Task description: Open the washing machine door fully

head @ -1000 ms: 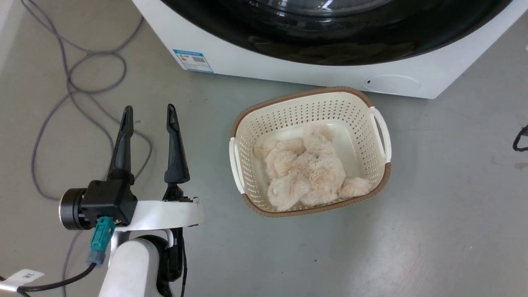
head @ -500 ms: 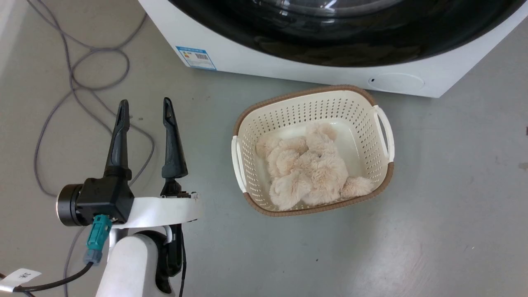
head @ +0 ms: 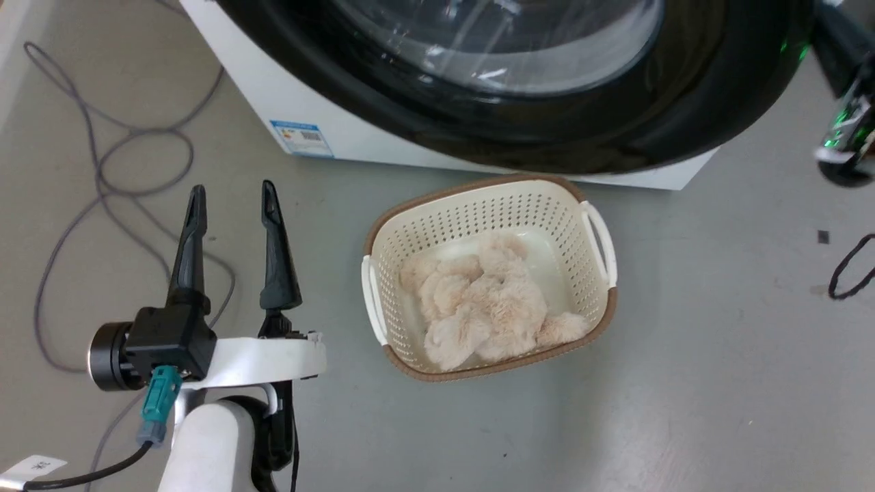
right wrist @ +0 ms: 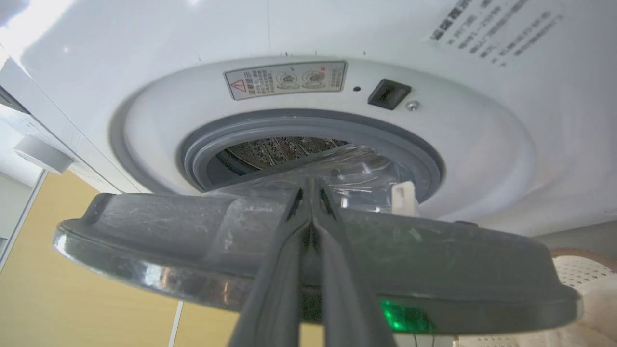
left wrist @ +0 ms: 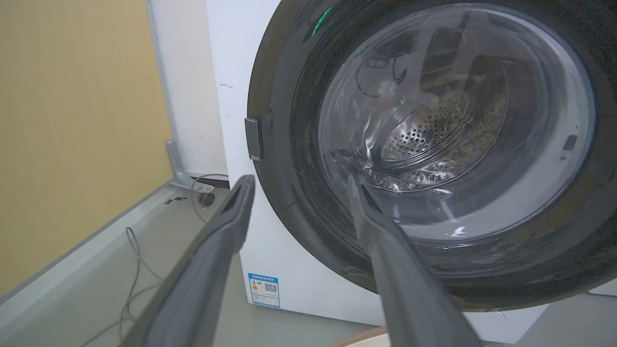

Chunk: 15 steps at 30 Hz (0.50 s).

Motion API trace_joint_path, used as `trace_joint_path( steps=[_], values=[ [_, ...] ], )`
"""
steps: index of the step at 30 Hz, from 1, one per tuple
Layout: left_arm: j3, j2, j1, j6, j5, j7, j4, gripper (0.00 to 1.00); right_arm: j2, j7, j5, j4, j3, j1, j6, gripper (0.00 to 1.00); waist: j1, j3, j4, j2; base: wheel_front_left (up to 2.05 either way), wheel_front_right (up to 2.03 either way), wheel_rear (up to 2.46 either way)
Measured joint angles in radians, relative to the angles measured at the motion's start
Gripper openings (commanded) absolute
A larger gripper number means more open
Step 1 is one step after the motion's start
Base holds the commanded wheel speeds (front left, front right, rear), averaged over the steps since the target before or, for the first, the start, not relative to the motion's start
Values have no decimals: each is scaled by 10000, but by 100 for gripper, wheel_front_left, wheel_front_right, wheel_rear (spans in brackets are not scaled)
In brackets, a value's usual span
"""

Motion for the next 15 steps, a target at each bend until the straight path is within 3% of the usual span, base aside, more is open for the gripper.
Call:
trace_joint_path(
  steps=[15],
  values=[
    [268, 0, 434, -253, 163, 0, 178, 100, 500, 1016, 291, -1365, 560, 2072, -2, 0, -1, -915, -560, 0, 0, 0, 0]
  ],
)
